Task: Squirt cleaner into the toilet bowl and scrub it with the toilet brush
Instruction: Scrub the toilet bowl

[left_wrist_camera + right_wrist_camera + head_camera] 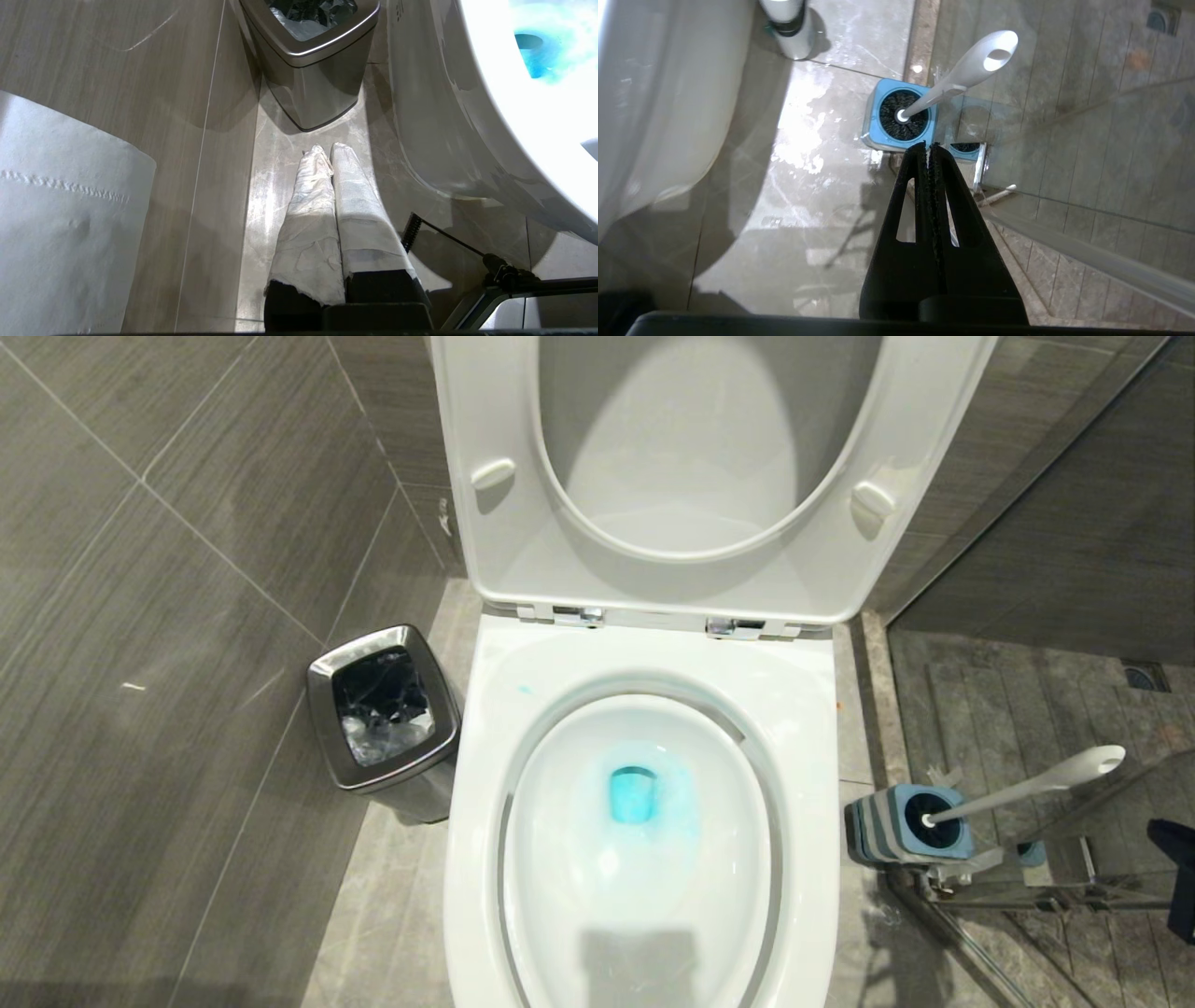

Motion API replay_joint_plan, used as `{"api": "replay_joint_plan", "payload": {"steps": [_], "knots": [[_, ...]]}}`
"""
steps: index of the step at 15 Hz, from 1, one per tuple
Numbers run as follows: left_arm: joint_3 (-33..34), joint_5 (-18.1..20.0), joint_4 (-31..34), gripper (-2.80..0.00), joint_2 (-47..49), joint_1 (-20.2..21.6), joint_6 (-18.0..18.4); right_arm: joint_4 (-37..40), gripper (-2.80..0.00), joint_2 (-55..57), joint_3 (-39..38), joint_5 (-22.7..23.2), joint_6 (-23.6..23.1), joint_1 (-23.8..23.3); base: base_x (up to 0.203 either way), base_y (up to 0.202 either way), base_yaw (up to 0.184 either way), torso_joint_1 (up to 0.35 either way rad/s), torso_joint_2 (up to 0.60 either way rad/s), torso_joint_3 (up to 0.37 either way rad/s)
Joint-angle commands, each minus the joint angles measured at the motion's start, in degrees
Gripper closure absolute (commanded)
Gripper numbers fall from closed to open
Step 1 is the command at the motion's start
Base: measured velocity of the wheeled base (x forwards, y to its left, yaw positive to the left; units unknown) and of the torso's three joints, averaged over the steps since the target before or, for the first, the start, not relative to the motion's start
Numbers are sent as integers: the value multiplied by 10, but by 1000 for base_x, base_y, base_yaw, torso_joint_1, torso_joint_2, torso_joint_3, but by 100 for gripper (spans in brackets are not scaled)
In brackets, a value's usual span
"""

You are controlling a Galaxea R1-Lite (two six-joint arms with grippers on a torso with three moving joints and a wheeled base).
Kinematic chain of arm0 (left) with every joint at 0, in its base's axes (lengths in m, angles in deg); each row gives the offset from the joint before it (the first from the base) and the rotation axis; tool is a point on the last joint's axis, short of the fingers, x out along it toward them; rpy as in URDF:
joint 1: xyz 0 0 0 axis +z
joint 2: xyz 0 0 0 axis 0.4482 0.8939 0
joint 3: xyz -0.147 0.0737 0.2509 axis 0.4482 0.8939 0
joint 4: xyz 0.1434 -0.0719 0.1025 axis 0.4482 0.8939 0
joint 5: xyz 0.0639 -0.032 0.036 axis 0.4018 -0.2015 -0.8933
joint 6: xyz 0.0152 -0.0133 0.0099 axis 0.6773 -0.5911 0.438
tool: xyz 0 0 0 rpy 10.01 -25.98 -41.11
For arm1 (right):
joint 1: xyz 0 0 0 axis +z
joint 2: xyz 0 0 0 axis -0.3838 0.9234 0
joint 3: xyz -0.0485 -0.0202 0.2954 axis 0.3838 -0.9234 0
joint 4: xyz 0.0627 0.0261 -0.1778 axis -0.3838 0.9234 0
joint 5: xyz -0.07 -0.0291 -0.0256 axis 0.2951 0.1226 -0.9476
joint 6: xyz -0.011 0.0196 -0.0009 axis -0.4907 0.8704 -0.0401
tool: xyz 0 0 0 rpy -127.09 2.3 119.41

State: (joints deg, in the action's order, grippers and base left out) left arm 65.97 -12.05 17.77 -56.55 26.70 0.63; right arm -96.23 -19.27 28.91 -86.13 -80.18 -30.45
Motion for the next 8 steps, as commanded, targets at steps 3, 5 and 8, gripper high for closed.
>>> {"api": "replay_joint_plan", "payload": {"steps": [3,5,8], "knots": [[0,0,0,0,0,1,0,-72,0,105,-38,-33,11,30,0,0,0,0,0,0],[0,0,0,0,0,0,0,-88,-280,126,-41,-57,14,60,0,0,0,0,0,0],[0,0,0,0,0,0,0,-94,-280,153,-62,-69,4,71,0,0,0,0,0,0]]}}
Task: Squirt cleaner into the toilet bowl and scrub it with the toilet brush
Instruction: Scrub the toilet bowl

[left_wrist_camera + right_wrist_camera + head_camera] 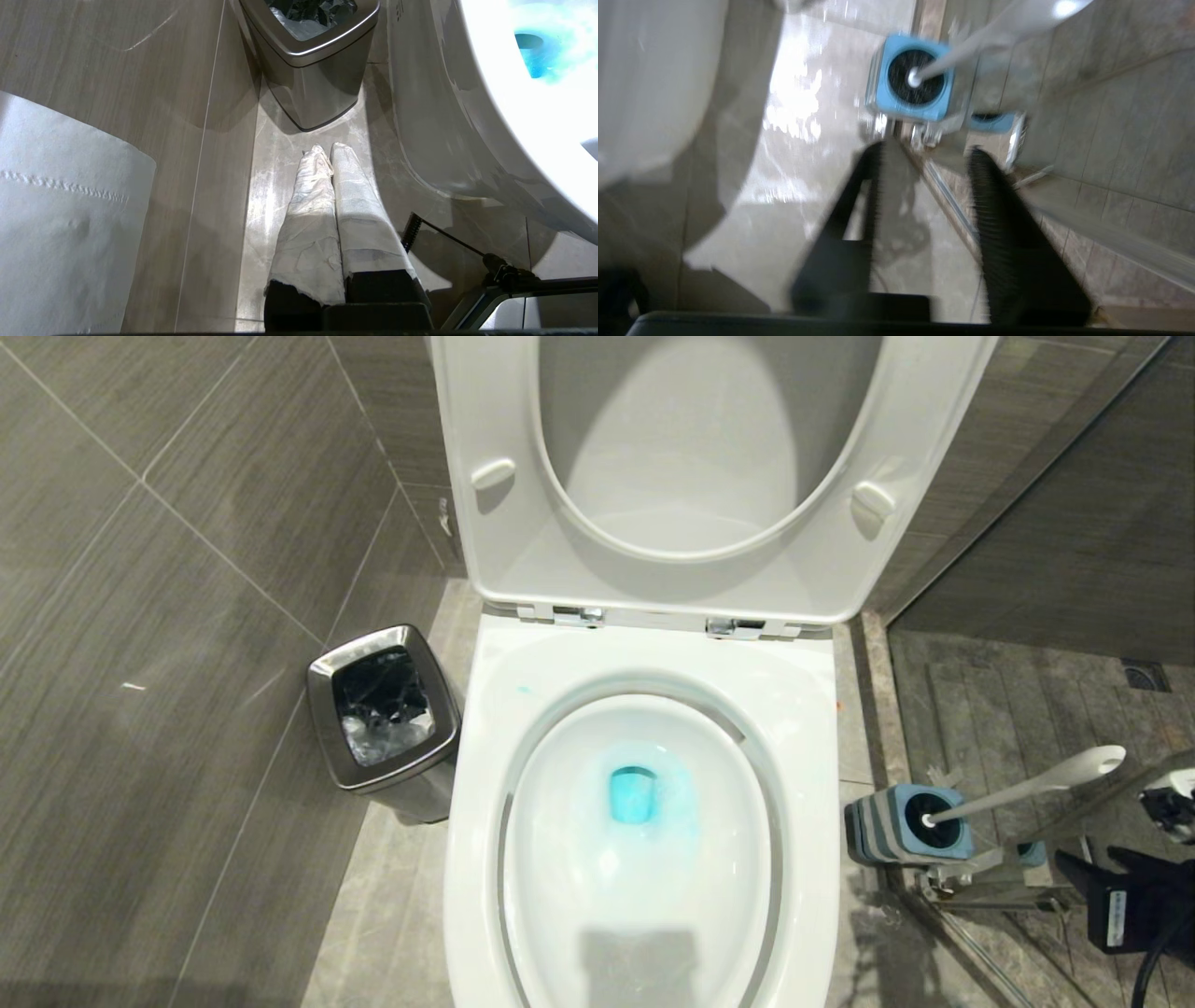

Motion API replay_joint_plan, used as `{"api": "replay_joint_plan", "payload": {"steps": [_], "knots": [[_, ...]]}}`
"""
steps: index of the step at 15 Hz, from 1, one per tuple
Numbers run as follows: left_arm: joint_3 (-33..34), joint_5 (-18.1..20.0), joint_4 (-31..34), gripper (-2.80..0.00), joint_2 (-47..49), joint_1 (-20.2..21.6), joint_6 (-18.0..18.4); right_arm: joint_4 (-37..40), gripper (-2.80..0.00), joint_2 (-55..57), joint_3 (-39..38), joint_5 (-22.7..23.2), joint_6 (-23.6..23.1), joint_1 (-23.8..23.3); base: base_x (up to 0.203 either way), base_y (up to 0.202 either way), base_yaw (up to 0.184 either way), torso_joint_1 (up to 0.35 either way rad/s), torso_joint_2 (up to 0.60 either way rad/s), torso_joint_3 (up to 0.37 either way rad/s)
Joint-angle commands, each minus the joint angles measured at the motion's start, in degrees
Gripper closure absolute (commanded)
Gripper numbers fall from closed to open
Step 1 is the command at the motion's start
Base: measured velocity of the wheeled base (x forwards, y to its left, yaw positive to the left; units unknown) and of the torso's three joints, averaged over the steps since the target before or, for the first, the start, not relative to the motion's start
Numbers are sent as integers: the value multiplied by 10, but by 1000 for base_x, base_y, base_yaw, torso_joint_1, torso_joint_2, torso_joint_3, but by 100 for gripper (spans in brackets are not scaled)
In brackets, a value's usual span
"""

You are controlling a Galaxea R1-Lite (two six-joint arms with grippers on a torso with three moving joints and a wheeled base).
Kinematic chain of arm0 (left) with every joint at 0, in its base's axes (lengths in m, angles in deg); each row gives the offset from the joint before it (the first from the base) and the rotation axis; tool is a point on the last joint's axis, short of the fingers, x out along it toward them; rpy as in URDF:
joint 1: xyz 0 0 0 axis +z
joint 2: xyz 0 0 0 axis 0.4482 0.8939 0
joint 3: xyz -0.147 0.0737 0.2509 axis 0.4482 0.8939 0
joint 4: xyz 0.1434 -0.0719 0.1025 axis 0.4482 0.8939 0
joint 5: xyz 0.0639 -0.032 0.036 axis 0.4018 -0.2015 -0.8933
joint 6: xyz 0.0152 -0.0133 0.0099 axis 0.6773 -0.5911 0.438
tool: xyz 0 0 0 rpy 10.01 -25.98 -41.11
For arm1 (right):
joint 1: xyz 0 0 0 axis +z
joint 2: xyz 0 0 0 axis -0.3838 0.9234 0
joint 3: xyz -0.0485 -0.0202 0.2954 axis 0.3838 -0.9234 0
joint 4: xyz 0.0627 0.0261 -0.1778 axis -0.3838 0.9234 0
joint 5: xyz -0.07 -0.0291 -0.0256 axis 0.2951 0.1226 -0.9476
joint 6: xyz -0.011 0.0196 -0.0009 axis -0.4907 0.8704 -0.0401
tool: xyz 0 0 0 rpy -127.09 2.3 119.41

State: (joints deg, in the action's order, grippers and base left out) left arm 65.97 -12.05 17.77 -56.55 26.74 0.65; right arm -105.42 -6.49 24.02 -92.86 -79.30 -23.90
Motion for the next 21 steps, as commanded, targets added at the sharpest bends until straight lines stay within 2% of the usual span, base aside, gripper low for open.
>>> {"api": "replay_joint_plan", "payload": {"steps": [1,4,10,16,21], "knots": [[0,0,0,0,0,0,0,-3,-280,28,-32,-2,-8,5,0,0,0,0,0,0],[0,0,0,0,0,1,0,-36,-280,37,-72,-3,-7,-4,0,0,0,0,0,0],[0,0,0,0,0,0,0,-180,-280,98,-86,-3,13,-48,0,0,0,0,0,0],[0,0,0,0,0,0,0,-348,-280,253,-86,-23,23,-48,0,0,0,0,0,0],[0,0,0,0,0,0,0,-423,-280,335,-60,-40,27,-46,0,0,0,0,0,0]]}}
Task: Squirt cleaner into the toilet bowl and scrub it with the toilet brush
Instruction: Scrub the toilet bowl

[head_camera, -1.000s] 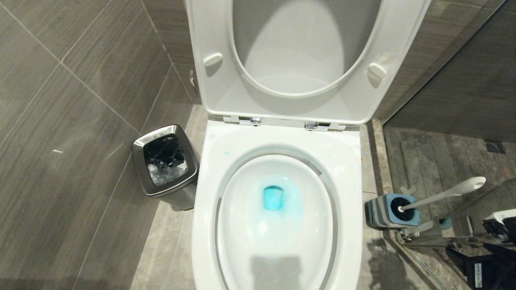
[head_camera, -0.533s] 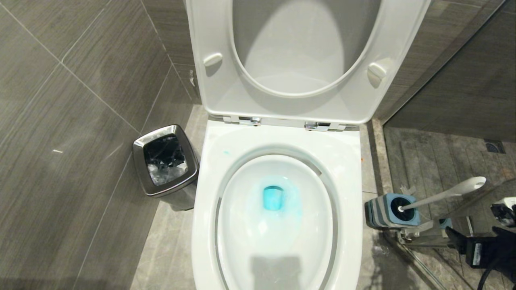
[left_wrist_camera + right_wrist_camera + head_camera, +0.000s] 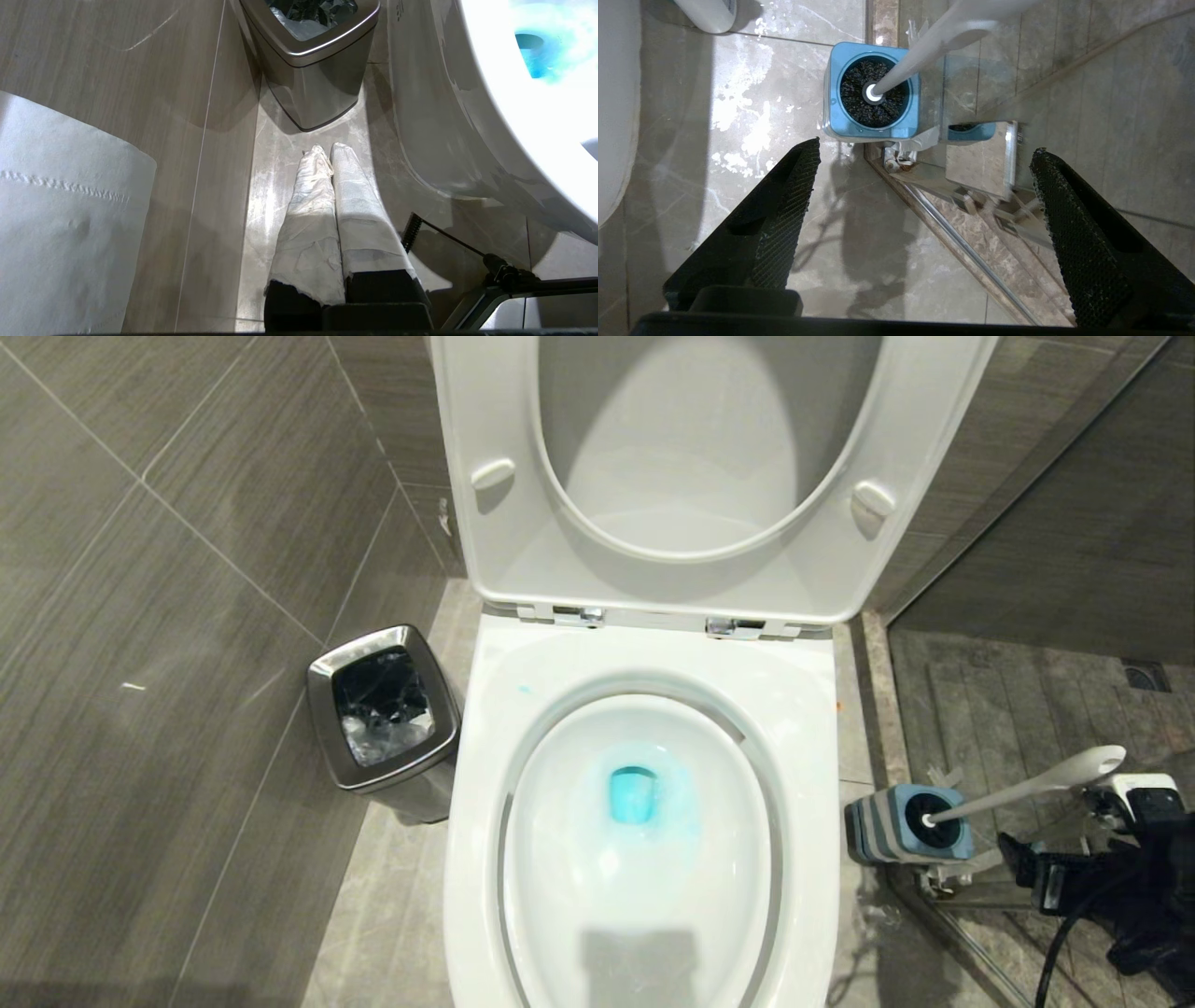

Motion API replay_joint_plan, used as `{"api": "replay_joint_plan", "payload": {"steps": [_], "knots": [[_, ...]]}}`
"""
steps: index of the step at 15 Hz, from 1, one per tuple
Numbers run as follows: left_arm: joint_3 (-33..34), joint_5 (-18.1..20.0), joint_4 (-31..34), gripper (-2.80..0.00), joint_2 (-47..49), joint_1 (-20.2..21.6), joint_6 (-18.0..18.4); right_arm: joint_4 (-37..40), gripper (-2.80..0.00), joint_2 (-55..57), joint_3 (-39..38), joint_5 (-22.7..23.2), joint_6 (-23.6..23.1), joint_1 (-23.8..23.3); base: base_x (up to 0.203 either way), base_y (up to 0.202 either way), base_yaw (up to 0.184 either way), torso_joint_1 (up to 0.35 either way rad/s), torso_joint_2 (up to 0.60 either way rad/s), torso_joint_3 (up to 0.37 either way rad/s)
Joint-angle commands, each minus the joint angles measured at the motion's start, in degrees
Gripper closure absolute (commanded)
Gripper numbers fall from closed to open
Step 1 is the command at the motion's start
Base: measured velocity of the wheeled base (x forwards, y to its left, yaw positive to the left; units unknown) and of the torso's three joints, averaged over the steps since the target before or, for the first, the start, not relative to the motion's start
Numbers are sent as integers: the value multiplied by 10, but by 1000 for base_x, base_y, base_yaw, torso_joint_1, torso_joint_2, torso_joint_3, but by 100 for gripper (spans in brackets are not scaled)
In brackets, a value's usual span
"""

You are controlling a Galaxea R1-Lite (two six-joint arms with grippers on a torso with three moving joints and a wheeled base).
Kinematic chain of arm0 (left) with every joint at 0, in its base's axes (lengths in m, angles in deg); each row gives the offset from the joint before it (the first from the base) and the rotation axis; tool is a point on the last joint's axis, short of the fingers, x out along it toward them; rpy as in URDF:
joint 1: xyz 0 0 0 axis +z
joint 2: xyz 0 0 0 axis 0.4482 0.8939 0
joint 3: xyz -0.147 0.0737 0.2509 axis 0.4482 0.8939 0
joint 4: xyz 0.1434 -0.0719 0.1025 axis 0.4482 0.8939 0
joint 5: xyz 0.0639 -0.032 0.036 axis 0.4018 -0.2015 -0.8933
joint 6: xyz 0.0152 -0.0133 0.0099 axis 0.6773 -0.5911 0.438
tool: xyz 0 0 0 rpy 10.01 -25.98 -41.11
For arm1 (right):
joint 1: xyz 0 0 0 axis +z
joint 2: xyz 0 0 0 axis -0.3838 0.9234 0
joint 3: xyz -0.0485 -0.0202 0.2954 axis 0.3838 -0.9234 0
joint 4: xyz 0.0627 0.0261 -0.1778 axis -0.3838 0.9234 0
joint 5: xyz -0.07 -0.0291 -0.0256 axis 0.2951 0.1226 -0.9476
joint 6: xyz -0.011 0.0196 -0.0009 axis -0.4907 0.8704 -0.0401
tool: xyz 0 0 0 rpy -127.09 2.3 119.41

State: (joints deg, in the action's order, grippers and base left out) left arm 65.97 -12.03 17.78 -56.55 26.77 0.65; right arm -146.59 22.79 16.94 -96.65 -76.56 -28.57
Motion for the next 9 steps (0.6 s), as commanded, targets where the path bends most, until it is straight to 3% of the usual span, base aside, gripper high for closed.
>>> {"api": "replay_joint_plan", "payload": {"steps": [1,9], "knots": [[0,0,0,0,0,0,0,-18,-280,51,20,-5,-1,0,0,0,0,0,0,0],[1,0,0,0,0,0,0,-26,-280,83,93,-18,-32,1,0,0,0,0,0,0]]}}
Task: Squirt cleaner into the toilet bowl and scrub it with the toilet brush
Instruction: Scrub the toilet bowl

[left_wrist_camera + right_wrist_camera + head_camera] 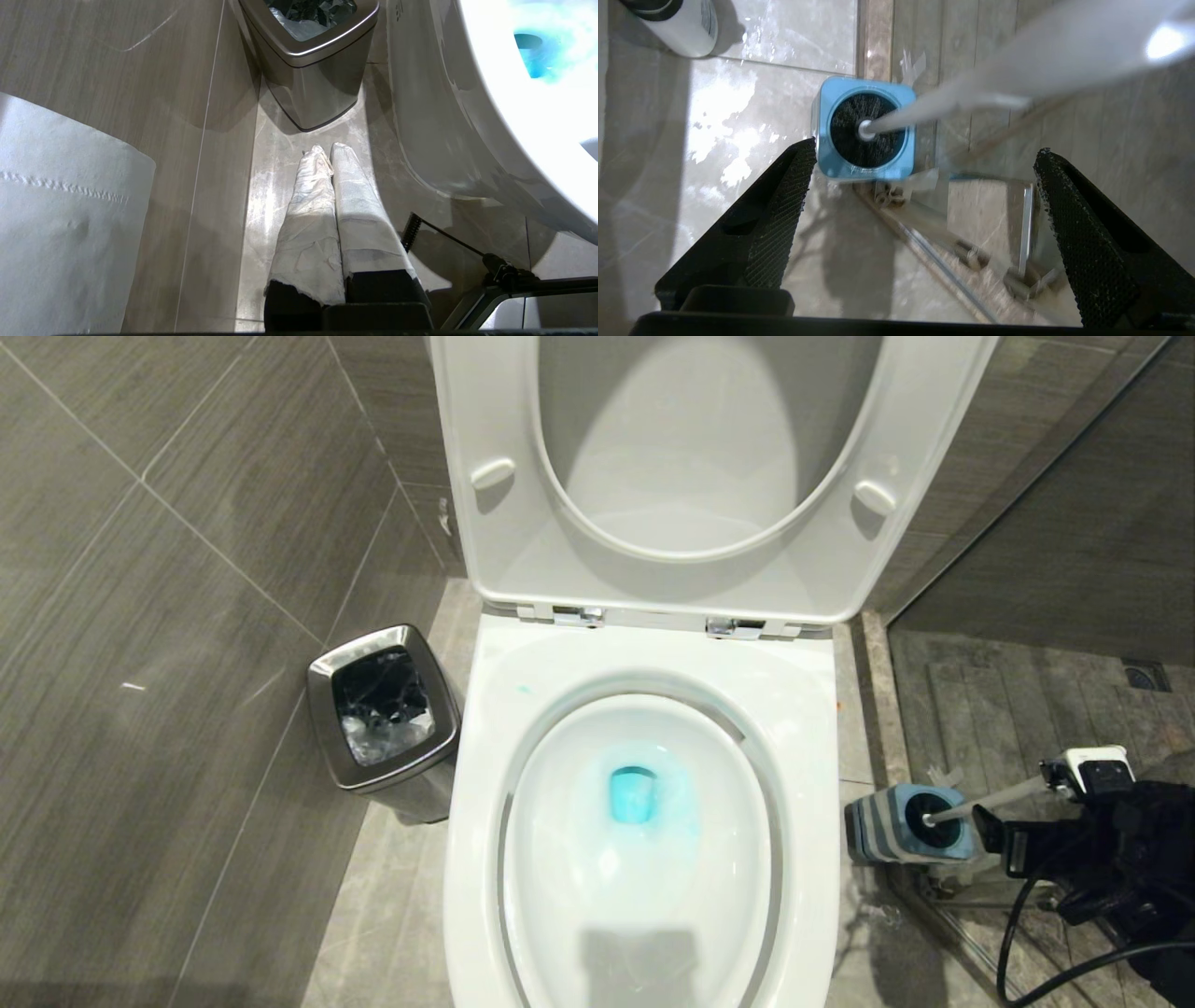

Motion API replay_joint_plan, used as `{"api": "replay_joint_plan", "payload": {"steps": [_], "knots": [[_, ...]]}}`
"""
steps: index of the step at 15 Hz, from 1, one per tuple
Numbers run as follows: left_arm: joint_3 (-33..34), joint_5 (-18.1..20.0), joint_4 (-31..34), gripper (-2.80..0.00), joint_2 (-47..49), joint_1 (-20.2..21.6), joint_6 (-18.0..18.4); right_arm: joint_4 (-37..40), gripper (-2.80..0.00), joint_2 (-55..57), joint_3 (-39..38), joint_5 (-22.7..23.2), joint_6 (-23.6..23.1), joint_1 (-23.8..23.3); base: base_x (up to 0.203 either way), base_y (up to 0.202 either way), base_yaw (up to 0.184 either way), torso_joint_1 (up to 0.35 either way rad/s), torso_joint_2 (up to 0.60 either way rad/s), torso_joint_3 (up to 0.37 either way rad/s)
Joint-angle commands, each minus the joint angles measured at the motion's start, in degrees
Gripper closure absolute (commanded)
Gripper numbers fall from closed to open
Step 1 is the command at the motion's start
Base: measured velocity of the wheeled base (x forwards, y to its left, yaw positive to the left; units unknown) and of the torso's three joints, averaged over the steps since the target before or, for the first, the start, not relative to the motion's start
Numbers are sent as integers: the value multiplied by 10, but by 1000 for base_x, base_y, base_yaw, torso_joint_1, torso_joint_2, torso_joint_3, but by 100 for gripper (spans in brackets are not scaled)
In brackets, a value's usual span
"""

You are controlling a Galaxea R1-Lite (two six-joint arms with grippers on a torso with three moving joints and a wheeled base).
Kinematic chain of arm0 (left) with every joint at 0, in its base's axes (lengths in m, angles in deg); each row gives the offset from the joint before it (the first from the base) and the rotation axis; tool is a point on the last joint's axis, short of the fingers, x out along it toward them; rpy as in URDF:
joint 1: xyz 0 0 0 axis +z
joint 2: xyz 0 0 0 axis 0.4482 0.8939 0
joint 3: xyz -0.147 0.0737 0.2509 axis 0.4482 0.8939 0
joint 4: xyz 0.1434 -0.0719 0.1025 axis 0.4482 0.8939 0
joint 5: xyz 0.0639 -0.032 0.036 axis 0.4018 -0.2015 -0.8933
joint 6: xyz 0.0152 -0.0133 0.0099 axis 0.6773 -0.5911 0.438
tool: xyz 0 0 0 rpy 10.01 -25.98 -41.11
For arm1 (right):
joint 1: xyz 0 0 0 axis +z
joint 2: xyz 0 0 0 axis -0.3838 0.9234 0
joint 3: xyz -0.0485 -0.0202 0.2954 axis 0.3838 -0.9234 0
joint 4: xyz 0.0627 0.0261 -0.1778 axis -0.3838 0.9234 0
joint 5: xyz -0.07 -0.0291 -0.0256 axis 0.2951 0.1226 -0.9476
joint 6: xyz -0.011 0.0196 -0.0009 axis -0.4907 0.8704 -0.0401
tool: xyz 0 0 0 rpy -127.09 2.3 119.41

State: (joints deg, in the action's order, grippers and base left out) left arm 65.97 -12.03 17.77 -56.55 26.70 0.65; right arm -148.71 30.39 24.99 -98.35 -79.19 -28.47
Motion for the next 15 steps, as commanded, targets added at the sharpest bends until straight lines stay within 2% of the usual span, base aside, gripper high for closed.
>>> {"api": "replay_joint_plan", "payload": {"steps": [1,15], "knots": [[0,0,0,0,0,1,0,-5,-280,10,20,-1,-14,-1,0,0,0,0,0,0],[1,0,0,0,0,1,0,-24,-280,64,104,-15,-50,-1,0,0,0,0,0,0]]}}
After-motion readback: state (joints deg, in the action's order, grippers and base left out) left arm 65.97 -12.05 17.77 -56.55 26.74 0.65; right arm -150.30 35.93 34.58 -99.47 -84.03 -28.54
